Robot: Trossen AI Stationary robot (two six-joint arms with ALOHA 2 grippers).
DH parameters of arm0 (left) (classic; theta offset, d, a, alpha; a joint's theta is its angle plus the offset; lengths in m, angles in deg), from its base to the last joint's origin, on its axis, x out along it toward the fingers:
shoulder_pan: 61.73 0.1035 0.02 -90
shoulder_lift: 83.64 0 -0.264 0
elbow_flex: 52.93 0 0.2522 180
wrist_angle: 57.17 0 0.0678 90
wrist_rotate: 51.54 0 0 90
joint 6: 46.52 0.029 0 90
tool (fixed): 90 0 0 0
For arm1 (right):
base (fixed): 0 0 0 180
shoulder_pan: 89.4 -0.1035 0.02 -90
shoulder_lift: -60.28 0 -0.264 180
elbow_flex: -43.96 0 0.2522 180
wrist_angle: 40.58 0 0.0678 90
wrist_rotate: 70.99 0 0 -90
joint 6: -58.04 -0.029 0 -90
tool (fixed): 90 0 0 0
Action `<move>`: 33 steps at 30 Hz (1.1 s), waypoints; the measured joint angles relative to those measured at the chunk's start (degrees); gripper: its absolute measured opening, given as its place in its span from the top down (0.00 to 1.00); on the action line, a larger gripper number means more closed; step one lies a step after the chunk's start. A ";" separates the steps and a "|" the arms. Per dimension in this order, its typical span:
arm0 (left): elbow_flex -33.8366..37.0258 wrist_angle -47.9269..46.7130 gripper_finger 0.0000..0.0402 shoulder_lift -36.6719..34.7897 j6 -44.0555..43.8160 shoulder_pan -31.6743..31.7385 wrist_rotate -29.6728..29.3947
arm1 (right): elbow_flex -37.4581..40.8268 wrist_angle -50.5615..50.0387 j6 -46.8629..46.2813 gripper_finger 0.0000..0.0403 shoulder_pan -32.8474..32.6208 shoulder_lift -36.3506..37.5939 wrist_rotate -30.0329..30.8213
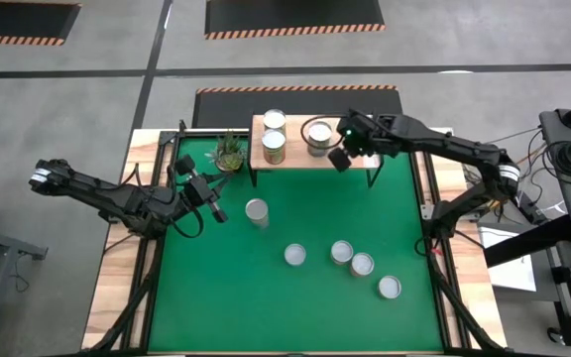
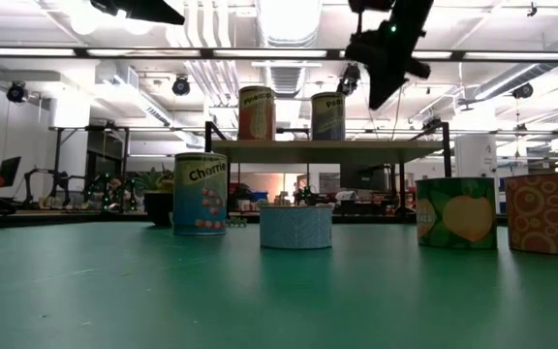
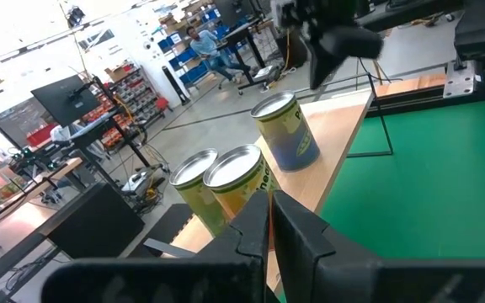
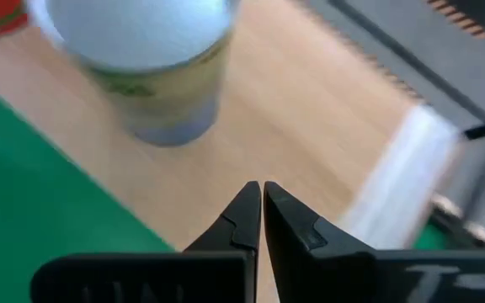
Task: Pick and place cans onto a shelf
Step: Put the canned peas on the shelf
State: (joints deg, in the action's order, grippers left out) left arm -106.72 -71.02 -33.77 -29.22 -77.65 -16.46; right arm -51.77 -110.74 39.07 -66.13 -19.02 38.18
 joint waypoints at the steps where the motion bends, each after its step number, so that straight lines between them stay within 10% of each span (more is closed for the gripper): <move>1: -0.01 0.00 1.00 0.00 0.00 0.00 0.00 | 0.95 1.64 0.03 0.98 -0.19 -0.24 -0.20; 13: 0.00 0.02 1.00 0.00 -0.02 0.00 0.00 | 5.72 25.93 4.38 0.98 -0.24 -3.81 -1.17; 33: -0.02 0.04 1.00 0.00 -0.02 0.02 0.00 | 4.66 34.75 9.90 0.98 -1.00 -9.08 -11.04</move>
State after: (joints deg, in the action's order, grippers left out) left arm -106.74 -70.98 -33.77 -29.24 -77.63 -16.46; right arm -47.10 -75.99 48.98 -67.14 -28.10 27.14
